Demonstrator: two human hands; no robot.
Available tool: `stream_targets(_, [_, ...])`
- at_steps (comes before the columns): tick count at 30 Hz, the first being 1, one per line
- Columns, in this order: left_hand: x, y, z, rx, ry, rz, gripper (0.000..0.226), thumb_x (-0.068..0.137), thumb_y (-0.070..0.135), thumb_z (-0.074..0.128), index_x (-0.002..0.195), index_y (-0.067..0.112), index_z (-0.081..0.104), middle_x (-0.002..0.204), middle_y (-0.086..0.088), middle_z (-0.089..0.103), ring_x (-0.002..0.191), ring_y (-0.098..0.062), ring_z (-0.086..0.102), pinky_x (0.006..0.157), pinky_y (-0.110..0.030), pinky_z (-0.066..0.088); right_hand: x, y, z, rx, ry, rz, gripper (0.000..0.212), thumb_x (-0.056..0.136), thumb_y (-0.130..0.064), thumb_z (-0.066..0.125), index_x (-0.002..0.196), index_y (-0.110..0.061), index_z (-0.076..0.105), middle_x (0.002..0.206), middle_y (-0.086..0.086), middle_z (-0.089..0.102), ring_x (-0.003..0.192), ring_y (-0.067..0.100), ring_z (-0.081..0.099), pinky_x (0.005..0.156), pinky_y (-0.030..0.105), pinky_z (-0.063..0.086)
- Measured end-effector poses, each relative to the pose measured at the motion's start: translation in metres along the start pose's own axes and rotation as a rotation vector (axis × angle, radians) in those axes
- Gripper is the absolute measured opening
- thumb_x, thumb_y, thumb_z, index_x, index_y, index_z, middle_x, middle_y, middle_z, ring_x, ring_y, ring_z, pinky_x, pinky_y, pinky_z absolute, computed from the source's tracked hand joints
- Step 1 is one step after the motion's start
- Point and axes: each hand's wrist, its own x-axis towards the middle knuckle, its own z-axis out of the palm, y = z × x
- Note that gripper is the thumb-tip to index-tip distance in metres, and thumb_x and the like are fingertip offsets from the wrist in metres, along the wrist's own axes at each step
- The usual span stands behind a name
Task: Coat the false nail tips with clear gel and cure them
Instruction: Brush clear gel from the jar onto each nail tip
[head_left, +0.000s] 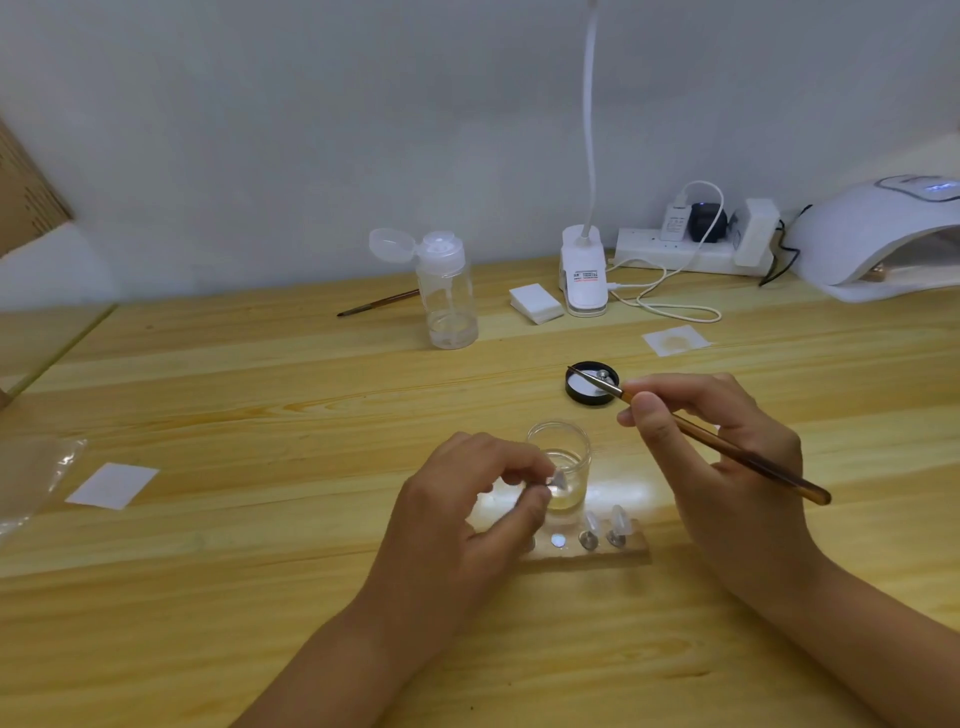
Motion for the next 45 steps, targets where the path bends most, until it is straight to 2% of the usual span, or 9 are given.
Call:
stream_targets(6, [0.003, -0.004, -0.006, 0.042, 0.12, -0.033, 0.013, 0.091, 0.015, 0.06, 0.095, 0.023, 0.07, 0.093, 0.017, 0.066, 0.089, -0.011, 0.061, 0.077, -0.016, 0.044, 0.0, 0.0, 0.0, -0.01, -0.003, -0.004, 0.017, 0.09, -0.039, 0.057, 0.096, -0.029, 0.069, 0.088, -0.016, 0.07, 0.098, 0.012, 0.063, 0.088, 0.049, 0.046])
stream_targets(9, [0.003, -0.008, -0.007, -0.107, 0.117, -0.165, 0.013, 0.093, 0.02, 0.06, 0.09, 0.029, 0.068, 0.092, 0.016, 0.067, 0.089, -0.008, 0.063, 0.075, -0.015, 0.047, 0.0, 0.0, 0.0, -0.013, -0.004, -0.003, 0.017, 0.09, -0.039, 0.057, 0.096, -0.028, 0.069, 0.088, -0.017, 0.07, 0.097, 0.011, 0.063, 0.088, 0.047, 0.046])
stream_targets(11, [0.004, -0.01, -0.007, -0.215, 0.114, -0.256, 0.013, 0.096, 0.021, 0.06, 0.089, 0.031, 0.066, 0.09, 0.018, 0.067, 0.081, -0.002, 0.061, 0.071, -0.014, 0.048, 0.001, 0.0, 0.0, -0.016, -0.007, -0.002, 0.018, 0.09, -0.039, 0.057, 0.096, -0.027, 0.07, 0.088, -0.016, 0.07, 0.097, 0.01, 0.063, 0.088, 0.048, 0.046])
stream_targets(14, [0.006, -0.013, -0.005, -0.36, 0.124, -0.33, 0.014, 0.096, 0.019, 0.056, 0.09, 0.025, 0.067, 0.085, 0.017, 0.066, 0.077, -0.007, 0.06, 0.067, -0.015, 0.049, 0.001, 0.0, 0.0, -0.017, -0.006, -0.001, 0.018, 0.09, -0.039, 0.057, 0.096, -0.028, 0.069, 0.089, -0.015, 0.07, 0.097, 0.01, 0.063, 0.088, 0.048, 0.046])
stream_targets(19, [0.004, -0.013, -0.001, -0.417, 0.093, -0.299, 0.019, 0.099, 0.016, 0.051, 0.089, 0.019, 0.067, 0.082, 0.008, 0.067, 0.076, -0.008, 0.062, 0.066, -0.021, 0.053, 0.001, 0.001, 0.0, -0.02, -0.007, 0.002, 0.016, 0.09, -0.04, 0.056, 0.095, -0.03, 0.068, 0.089, -0.015, 0.07, 0.097, 0.011, 0.063, 0.089, 0.048, 0.046])
stream_targets(26, [0.006, -0.015, -0.002, -0.486, 0.142, -0.345, 0.021, 0.104, 0.013, 0.037, 0.094, 0.013, 0.056, 0.079, 0.007, 0.065, 0.07, -0.009, 0.055, 0.059, -0.021, 0.047, 0.001, 0.002, 0.0, -0.023, -0.008, 0.004, 0.017, 0.09, -0.041, 0.057, 0.096, -0.031, 0.068, 0.089, -0.012, 0.07, 0.097, 0.01, 0.063, 0.089, 0.045, 0.046])
stream_targets(31, [0.007, -0.018, -0.003, -0.49, 0.133, -0.35, 0.024, 0.103, 0.012, 0.041, 0.092, 0.011, 0.062, 0.073, 0.007, 0.061, 0.063, -0.014, 0.054, 0.059, -0.021, 0.049, 0.002, 0.002, 0.0, -0.028, -0.006, 0.007, 0.015, 0.09, -0.041, 0.057, 0.096, -0.033, 0.068, 0.09, -0.012, 0.07, 0.098, 0.009, 0.062, 0.089, 0.039, 0.045])
stream_targets(37, [0.006, -0.024, -0.005, -0.432, 0.148, -0.373, 0.019, 0.101, 0.02, 0.047, 0.091, 0.017, 0.063, 0.072, 0.01, 0.06, 0.058, -0.012, 0.052, 0.056, -0.022, 0.048, 0.002, 0.003, -0.001, -0.033, -0.012, 0.001, 0.015, 0.091, -0.041, 0.057, 0.096, -0.033, 0.068, 0.09, -0.011, 0.071, 0.098, 0.011, 0.063, 0.089, 0.039, 0.045])
stream_targets(45, [0.009, -0.025, -0.01, -0.553, 0.172, -0.397, 0.022, 0.095, -0.003, 0.054, 0.091, 0.019, 0.057, 0.083, 0.006, 0.069, 0.078, -0.009, 0.062, 0.059, -0.022, 0.048, 0.002, 0.004, -0.001, -0.036, -0.013, -0.012, 0.016, 0.091, -0.04, 0.057, 0.096, -0.031, 0.069, 0.09, -0.014, 0.07, 0.099, 0.01, 0.062, 0.09, 0.042, 0.046])
